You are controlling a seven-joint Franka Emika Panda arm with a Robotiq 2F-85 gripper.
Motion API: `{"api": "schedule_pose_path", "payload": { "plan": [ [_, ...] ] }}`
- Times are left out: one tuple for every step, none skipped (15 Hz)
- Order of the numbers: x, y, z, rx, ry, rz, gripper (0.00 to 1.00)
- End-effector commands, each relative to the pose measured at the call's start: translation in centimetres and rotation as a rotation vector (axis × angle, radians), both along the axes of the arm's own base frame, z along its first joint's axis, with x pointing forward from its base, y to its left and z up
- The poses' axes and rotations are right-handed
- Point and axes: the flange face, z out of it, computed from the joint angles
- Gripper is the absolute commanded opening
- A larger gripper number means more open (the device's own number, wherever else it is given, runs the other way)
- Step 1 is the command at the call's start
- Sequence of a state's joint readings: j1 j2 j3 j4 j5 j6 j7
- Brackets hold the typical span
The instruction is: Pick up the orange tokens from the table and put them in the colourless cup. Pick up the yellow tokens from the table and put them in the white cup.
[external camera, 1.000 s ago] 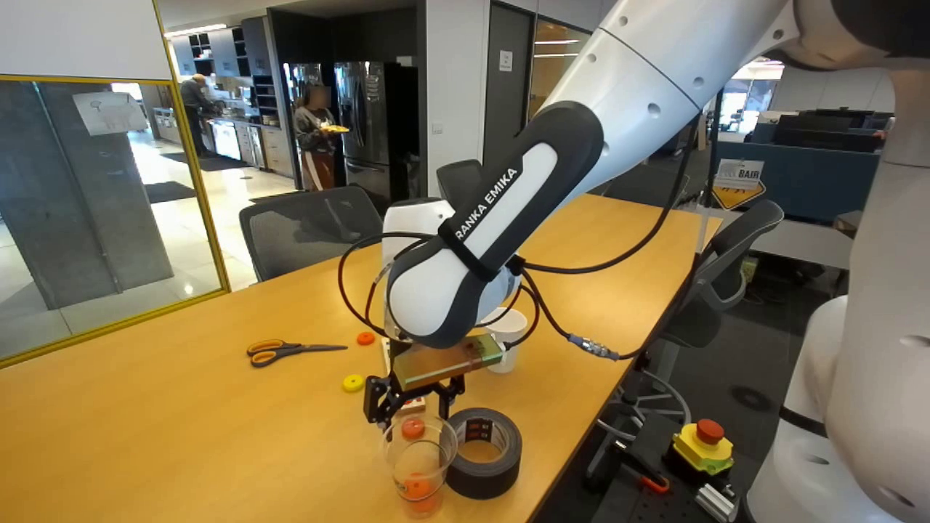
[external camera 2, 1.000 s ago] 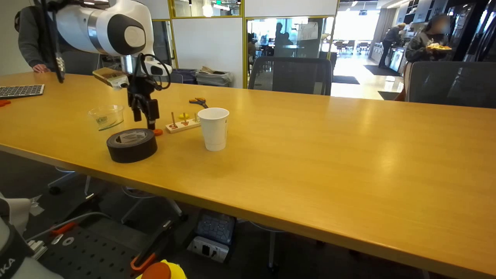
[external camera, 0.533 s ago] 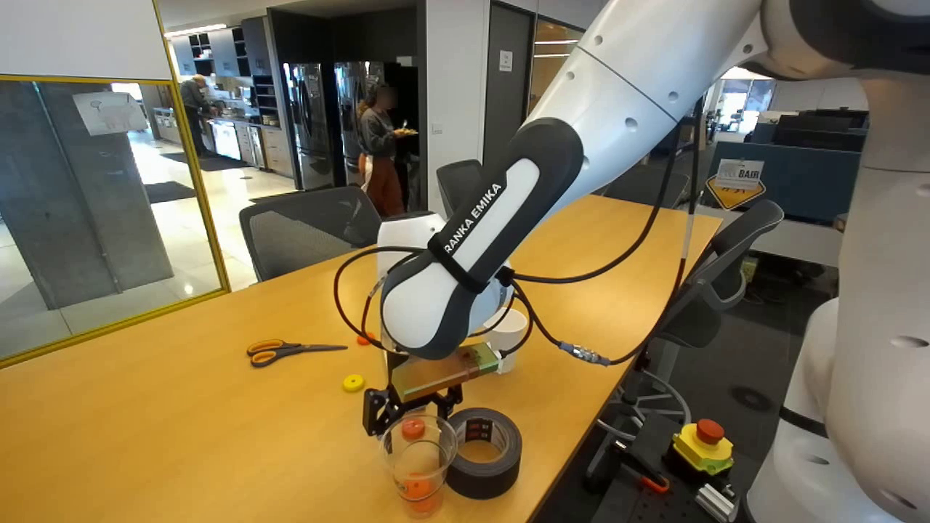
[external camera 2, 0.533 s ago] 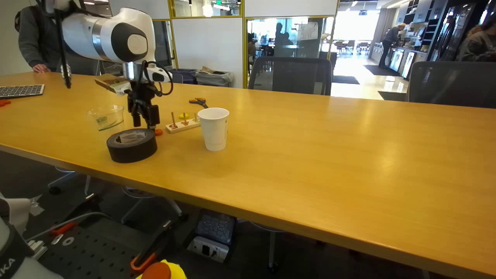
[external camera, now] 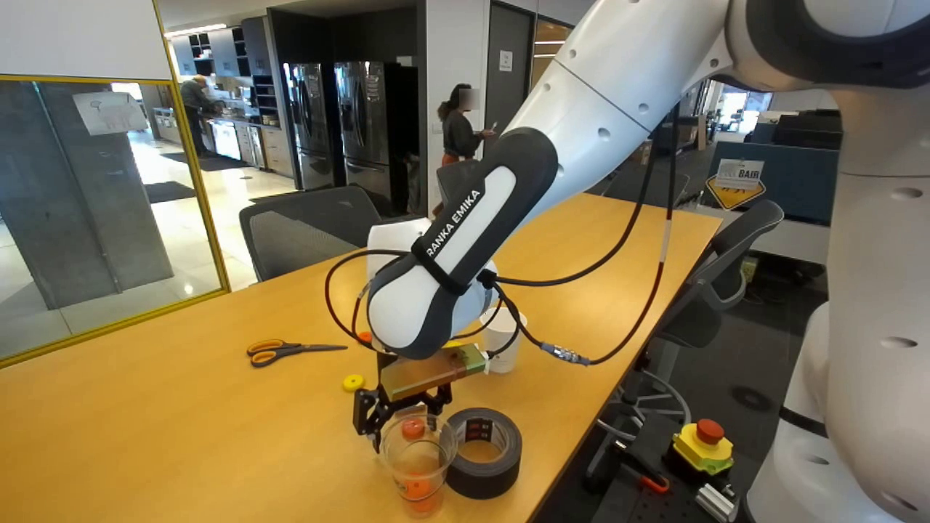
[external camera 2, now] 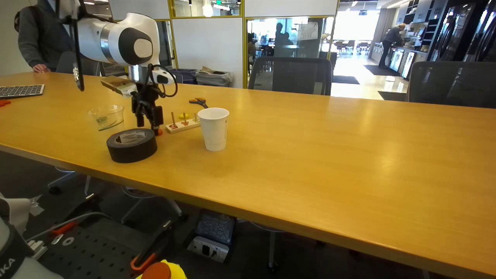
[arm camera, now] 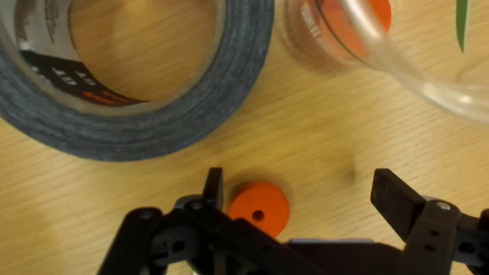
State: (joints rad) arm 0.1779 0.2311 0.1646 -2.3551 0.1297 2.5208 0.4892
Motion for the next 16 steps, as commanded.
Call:
{"api": "schedule_pose_path", "payload": {
  "plan": [
    [1.0,0.0,0.3,-0.014,-0.014,0.014,1.00],
    [1.1,-0.1,0.3,-0.024,-0.015,0.018,1.00],
    [1.1,-0.3,0.2,-0.032,-0.017,0.020,1.00],
    [1.2,-0.4,0.2,-0.040,-0.019,0.024,1.00],
    [1.2,-0.6,0.1,-0.047,-0.021,0.028,1.00],
    [1.2,-0.7,0.1,-0.052,-0.023,0.032,1.00],
    [1.3,-0.8,0.1,-0.058,-0.024,0.035,1.00],
    [1.3,-0.9,0.0,-0.061,-0.026,0.039,1.00],
    [1.3,-1.0,0.0,-0.063,-0.027,0.041,1.00],
    [1.3,-1.0,0.0,-0.064,-0.027,0.043,1.00],
    [1.3,-1.0,-0.1,-0.065,-0.028,0.044,1.00],
    [1.3,-1.0,-0.1,-0.065,-0.034,0.047,0.75],
    [1.3,-1.0,-0.1,-0.065,-0.034,0.048,0.74],
    [1.3,-0.9,-0.1,-0.066,-0.035,0.048,0.66],
    [1.3,-0.9,-0.1,-0.065,-0.034,0.049,0.58],
    [1.4,-1.0,0.0,-0.066,-0.036,0.050,0.51]
  ]
}}
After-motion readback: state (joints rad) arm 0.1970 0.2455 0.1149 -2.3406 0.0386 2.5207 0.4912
